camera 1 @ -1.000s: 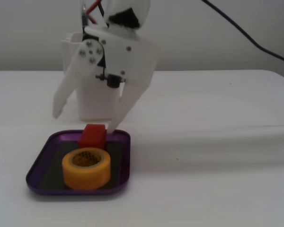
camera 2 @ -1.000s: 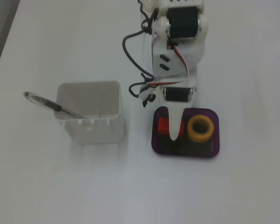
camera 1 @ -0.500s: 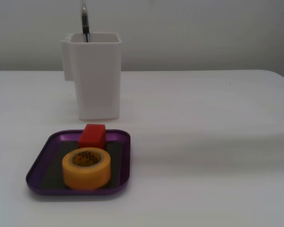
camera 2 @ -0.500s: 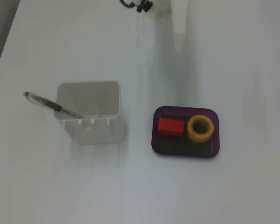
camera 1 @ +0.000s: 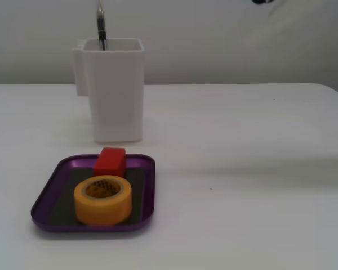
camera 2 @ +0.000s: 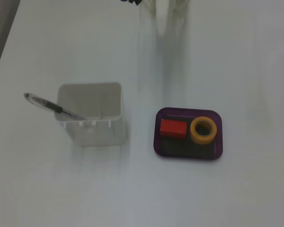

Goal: Pick up the red cube and place it in the box.

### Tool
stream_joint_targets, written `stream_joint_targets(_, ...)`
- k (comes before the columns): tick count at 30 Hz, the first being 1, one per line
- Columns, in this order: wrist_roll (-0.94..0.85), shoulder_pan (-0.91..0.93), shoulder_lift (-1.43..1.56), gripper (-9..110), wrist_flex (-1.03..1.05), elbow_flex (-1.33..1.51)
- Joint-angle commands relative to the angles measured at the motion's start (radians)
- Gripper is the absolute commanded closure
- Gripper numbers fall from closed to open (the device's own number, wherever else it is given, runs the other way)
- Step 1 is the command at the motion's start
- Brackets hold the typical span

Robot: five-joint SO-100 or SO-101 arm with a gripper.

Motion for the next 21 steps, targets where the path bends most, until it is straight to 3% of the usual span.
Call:
stream_joint_targets(1, -0.002, 0.028, 0.219, 75, -0.124, 0.304)
stream_joint_targets(12, 0.002, 0.028, 0.785, 75, -0.123, 0.770)
stream_joint_targets(21, 0.014, 0.017, 0.830, 75, 0.025, 0.821)
